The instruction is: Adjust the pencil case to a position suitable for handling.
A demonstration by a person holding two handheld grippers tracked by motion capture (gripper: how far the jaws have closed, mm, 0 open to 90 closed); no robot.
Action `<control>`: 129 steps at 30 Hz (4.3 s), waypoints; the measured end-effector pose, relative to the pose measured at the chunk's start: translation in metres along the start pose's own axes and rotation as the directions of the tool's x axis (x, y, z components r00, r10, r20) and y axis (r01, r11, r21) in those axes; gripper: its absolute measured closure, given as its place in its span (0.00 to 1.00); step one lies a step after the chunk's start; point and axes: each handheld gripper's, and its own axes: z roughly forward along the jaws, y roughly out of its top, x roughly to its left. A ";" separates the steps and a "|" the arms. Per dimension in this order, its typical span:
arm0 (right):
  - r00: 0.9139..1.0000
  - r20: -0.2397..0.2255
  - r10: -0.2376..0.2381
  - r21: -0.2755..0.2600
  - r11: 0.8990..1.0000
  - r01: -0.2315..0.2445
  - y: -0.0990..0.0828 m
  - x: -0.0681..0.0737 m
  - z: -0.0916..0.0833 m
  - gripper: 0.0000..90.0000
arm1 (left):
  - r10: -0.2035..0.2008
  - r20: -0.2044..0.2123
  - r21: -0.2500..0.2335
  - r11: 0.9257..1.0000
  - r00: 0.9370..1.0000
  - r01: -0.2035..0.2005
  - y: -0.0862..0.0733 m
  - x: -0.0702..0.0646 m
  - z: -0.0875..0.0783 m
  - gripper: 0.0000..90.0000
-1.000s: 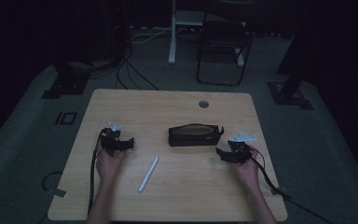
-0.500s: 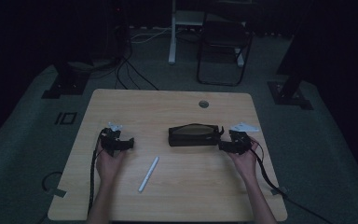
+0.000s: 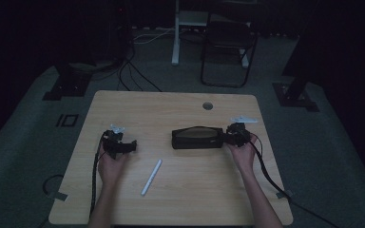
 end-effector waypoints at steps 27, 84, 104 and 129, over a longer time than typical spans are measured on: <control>0.996 -0.090 0.000 0.003 1.000 0.000 0.012 0.010 0.006 0.43 | -0.008 -0.005 -0.004 1.000 1.000 0.007 0.000 0.000 0.000 0.13; 0.978 -0.126 -0.164 -0.003 0.986 0.165 -0.041 0.016 -0.027 0.47 | -0.009 -0.006 -0.006 1.000 1.000 0.009 0.000 0.000 0.000 0.13; 0.975 -0.126 -0.184 0.060 0.979 0.192 -0.046 0.023 0.004 0.48 | -0.011 -0.009 -0.007 1.000 1.000 0.011 0.000 0.001 -0.001 0.14; 0.983 -0.083 -0.166 0.093 0.980 0.174 -0.083 0.003 -0.012 0.34 | 0.092 0.103 -0.065 0.994 0.990 -0.086 -0.014 -0.026 -0.060 0.44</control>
